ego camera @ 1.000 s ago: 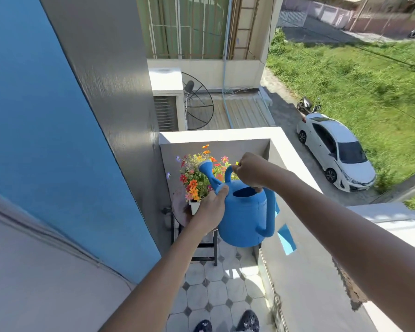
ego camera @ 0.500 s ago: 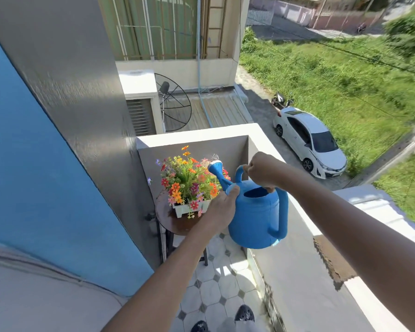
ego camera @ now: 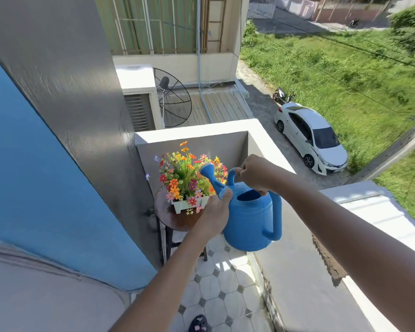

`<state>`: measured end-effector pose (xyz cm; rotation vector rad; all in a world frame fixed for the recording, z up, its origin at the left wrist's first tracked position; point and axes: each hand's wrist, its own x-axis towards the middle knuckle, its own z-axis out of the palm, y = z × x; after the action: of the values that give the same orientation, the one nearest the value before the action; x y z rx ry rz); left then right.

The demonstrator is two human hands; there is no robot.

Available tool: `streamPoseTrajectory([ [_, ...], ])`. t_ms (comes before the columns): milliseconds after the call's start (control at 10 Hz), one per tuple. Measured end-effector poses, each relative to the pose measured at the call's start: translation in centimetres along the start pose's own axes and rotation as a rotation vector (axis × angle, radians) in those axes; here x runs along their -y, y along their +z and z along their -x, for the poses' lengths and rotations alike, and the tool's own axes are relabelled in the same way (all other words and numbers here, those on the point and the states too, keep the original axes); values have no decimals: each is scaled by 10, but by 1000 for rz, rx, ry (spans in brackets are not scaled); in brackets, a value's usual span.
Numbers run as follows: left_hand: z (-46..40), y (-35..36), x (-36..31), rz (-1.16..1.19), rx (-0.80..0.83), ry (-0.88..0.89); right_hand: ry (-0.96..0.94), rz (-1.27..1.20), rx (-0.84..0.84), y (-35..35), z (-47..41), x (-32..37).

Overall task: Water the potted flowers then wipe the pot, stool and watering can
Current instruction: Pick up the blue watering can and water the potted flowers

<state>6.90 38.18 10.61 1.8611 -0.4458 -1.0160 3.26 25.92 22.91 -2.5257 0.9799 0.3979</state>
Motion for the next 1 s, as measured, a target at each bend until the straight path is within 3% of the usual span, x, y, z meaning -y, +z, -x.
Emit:
streamPoseTrajectory([
  [100,8,-8,-1,32,-28,6,-60,203,2,-1,11,22],
  [200,17,-16,-1,83,-76,22,-46,-15,1,5,7,24],
  [300,27,-22,3,86,-135,-9,-73,-13,9,10,9,32],
  [400,29,-23,12,86,-176,-21,-193,138,26,15,9,32],
  [500,29,-22,24,93,-208,-27,-183,122,75,19,9,37],
  [600,36,-19,28,87,-244,-48,-113,-81,100,25,6,37],
  [1000,55,12,28,94,-243,-45,-264,-3,95,27,31,11],
])
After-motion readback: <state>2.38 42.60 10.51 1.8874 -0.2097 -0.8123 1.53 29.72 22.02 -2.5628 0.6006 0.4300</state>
